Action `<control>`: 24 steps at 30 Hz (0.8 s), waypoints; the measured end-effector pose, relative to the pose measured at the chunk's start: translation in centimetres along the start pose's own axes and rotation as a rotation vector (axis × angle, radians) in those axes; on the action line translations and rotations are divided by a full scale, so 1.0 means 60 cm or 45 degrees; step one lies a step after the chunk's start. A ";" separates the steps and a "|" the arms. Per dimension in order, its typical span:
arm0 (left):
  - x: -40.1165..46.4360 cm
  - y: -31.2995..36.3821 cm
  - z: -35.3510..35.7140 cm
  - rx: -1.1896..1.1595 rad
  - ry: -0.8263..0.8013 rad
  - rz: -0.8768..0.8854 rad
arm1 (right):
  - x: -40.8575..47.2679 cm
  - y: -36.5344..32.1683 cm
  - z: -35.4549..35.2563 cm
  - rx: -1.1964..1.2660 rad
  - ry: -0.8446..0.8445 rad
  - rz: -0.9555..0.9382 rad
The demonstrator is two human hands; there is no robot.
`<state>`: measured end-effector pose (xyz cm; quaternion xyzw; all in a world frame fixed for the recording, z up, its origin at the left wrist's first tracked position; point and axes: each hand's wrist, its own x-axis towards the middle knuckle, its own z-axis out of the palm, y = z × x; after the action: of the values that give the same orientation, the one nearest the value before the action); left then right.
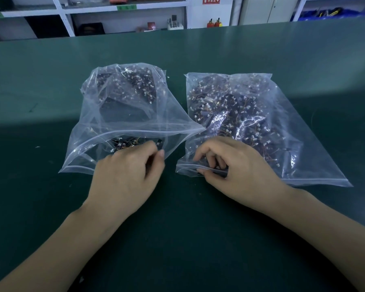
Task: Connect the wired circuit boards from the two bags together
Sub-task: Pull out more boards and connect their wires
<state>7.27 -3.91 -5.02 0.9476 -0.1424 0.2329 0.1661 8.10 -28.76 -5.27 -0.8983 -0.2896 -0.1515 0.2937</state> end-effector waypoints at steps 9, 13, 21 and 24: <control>0.009 -0.030 -0.013 0.195 -0.173 -0.151 | -0.003 -0.004 -0.001 0.014 0.002 0.000; 0.010 -0.025 -0.018 0.158 -0.142 -0.129 | -0.003 -0.002 -0.001 0.018 0.003 0.013; 0.012 -0.029 -0.025 0.196 -0.155 -0.089 | -0.003 -0.001 0.000 0.029 -0.007 0.017; 0.012 -0.028 -0.027 0.236 -0.135 -0.071 | -0.003 0.000 0.000 0.028 -0.001 0.014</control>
<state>7.84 -1.91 -3.73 0.9735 -0.1023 0.1899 0.0764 7.95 -28.82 -5.37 -0.8967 -0.2864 -0.1464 0.3041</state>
